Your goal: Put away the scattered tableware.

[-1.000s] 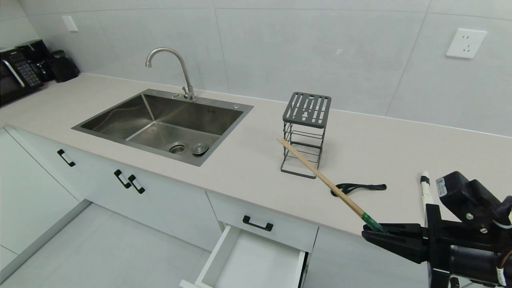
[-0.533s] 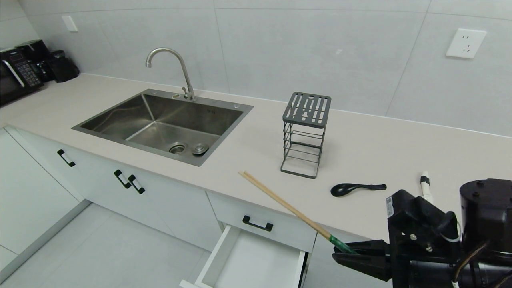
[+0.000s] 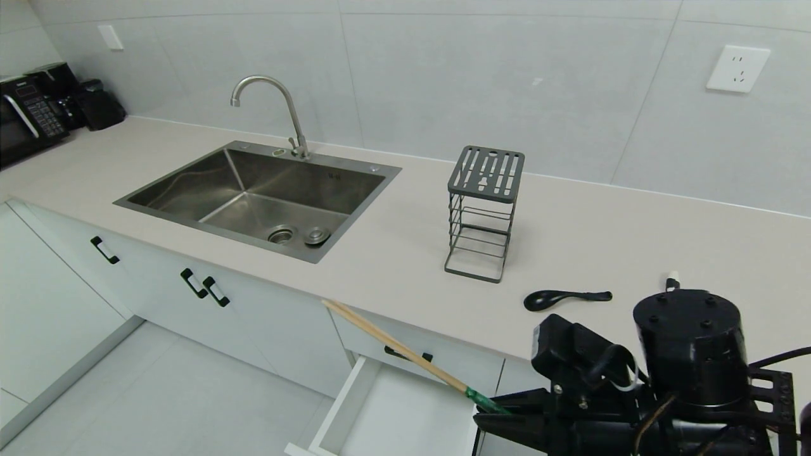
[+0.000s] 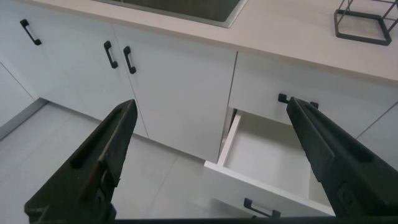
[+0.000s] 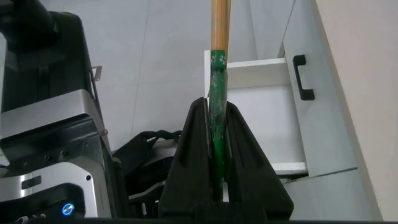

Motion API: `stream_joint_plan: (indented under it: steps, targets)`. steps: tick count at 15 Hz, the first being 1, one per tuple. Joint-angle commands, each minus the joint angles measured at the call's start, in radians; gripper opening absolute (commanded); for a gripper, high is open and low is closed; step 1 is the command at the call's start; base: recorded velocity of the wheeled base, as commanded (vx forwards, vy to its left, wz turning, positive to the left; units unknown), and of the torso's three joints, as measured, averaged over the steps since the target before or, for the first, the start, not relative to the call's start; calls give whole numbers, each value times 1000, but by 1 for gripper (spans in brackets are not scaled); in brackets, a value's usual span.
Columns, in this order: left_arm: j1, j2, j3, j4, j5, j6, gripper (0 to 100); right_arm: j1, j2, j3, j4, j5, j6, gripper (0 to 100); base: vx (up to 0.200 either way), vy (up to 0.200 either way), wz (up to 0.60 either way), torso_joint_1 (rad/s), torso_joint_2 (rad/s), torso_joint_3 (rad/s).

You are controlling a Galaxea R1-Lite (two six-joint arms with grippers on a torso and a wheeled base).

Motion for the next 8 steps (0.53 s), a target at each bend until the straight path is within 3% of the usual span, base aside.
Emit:
stream_joint_plan:
  steps: [1, 8]
  targets:
    - [0, 0, 0, 0, 0, -1, 100, 9, 71, -48, 0, -15, -1, 0, 0, 0, 0, 0, 0, 0]
    - [0, 0, 0, 0, 0, -1, 100, 3, 165, -105, 3, -18, -20, 0, 0, 0, 0, 0, 0, 0]
